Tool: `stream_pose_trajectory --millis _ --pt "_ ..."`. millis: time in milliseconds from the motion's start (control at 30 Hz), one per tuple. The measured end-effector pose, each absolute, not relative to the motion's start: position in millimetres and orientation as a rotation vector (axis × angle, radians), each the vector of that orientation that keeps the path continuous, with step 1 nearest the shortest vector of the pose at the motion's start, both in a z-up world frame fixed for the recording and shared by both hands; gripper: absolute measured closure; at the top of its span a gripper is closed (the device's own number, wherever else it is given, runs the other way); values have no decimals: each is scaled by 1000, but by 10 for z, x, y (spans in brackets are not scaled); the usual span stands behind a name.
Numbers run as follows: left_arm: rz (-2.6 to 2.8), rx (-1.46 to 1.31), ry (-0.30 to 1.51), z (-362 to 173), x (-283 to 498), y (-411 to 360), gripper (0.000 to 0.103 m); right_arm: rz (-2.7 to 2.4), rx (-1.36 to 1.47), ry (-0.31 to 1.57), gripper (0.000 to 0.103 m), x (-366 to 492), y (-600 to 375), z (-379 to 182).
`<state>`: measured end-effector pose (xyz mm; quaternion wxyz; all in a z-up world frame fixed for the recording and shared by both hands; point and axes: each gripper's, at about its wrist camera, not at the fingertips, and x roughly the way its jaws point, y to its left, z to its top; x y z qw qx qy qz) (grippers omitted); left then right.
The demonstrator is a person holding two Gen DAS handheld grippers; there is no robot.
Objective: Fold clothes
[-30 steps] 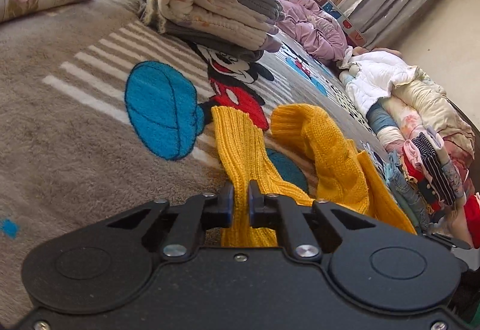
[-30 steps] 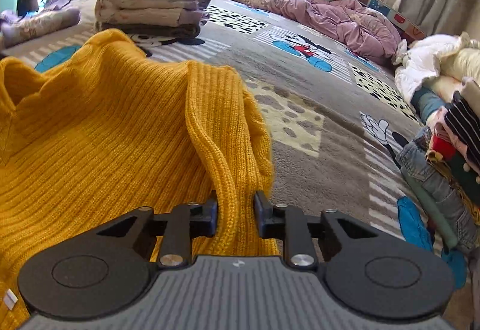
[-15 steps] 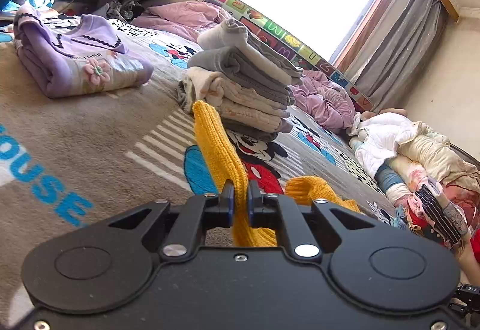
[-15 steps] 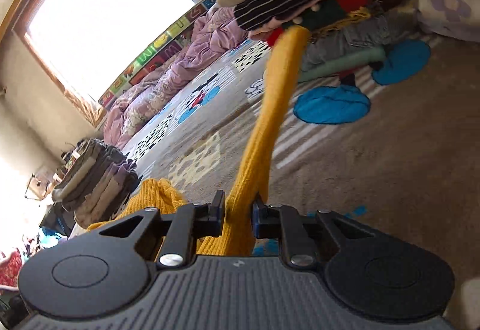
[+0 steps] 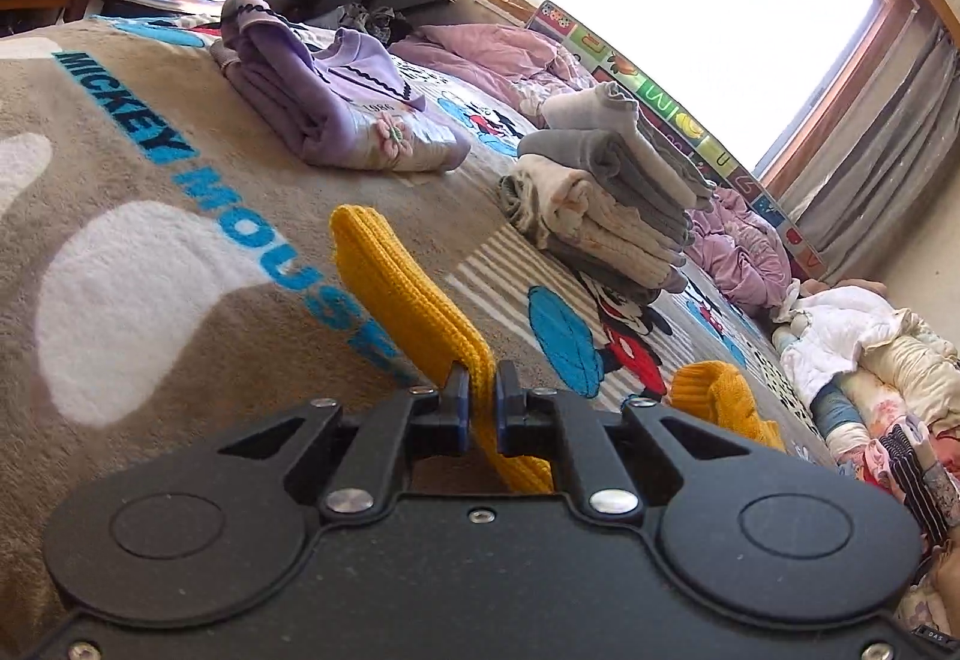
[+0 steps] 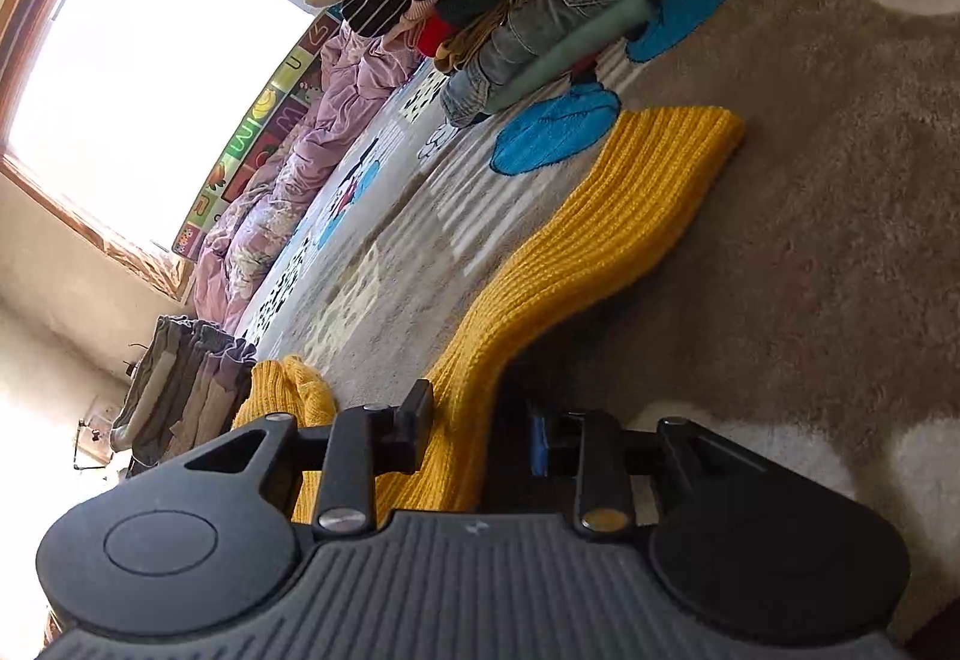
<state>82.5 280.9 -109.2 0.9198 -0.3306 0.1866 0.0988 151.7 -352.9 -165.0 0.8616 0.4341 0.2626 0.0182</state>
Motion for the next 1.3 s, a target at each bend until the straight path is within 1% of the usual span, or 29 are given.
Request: stream_pose_trajectory --millis 33,100,200,233,267,300,333,367,400,467,600,700,833,967,1033,1067,1100,1133,1167,1200,1300 --pt "214 -683 368 -1072 774 2842 97 45 901 538 81 1511 -3519 -1626" --pt "233 -701 346 -1043 733 2908 97 29 904 515 81 1489 -3543 -1606" --pt "269 -727 368 -1091 752 2992 97 -10 925 532 80 1492 -3589 -1652" --pt "288 -726 407 -1137 792 2997 97 -13 921 538 77 1490 -3584 -1655" --pt "306 -717 441 -1181 825 2991 94 -14 912 543 73 1487 -3571 -1650" --pt "333 -697 461 -1207 830 2970 92 -10 904 543 66 1470 -3558 -1639" --pt "352 -670 464 -1179 817 2931 90 0 901 545 56 1436 -3534 -1630" --pt "372 -643 468 -1151 803 2892 86 12 901 551 50 1397 -3502 -1627" --pt "392 -616 471 -1123 790 2854 79 27 898 561 43 1348 -3455 -1630" --pt "384 -586 459 -1029 722 2735 73 64 887 587 42 1233 -3339 -1649" --pt "214 -673 460 -907 562 2384 73 149 858 632 42 1041 -3023 -1666" --pt "52 -765 554 -1019 480 2009 73 234 875 671 43 980 -2789 -1669" --pt "-121 -853 682 -1201 408 1532 73 306 922 721 46 915 -2531 -1733" --pt "-151 -820 716 -1340 504 1245 73 295 999 711 47 918 -2486 -1762" --pt "-153 -826 729 -1415 574 1166 73 280 1028 707 54 944 -2490 -1785" --pt "-147 -833 736 -1454 591 1137 73 278 1023 703 56 969 -2477 -1795" --pt "-148 -829 735 -1467 597 1114 73 279 1010 698 62 1000 -2459 -1799" --pt "-147 -817 729 -1469 604 1100 73 283 986 697 73 1036 -2443 -1813" --pt "-147 -805 722 -1471 610 1086 73 291 961 703 79 1073 -2427 -1843" --pt "-147 -794 715 -1473 617 1071 78 298 955 705 89 1086 -2423 -1865" --pt "-142 -776 727 -1440 547 1048 84 319 962 690 90 1023 -2436 -1817"
